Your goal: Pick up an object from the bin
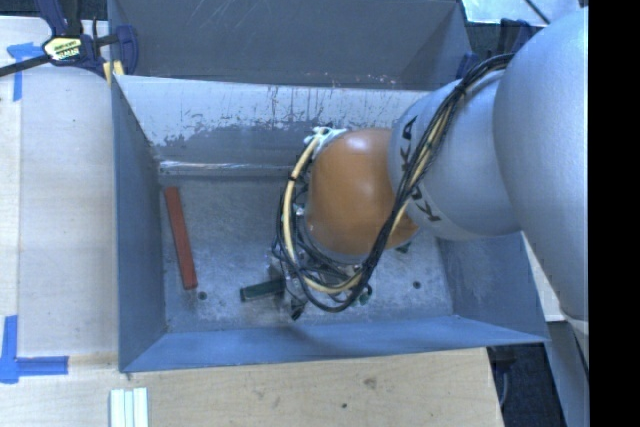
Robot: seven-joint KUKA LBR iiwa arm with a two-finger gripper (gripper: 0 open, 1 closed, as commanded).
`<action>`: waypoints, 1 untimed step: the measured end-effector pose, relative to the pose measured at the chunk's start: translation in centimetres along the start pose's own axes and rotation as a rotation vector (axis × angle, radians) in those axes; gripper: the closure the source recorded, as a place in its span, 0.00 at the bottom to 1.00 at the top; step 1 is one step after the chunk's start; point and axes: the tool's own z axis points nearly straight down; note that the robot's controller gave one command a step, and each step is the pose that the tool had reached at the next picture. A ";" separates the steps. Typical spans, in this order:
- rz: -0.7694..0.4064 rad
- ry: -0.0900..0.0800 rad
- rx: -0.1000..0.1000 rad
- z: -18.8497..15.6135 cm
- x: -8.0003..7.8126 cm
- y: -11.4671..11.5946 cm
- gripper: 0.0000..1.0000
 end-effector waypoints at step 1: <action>-0.254 -0.002 0.004 -7.6 -1.9 -4.3 1.00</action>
Offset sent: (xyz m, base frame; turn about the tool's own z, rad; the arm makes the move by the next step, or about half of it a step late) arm 0.0275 -0.0346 0.0735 -0.2573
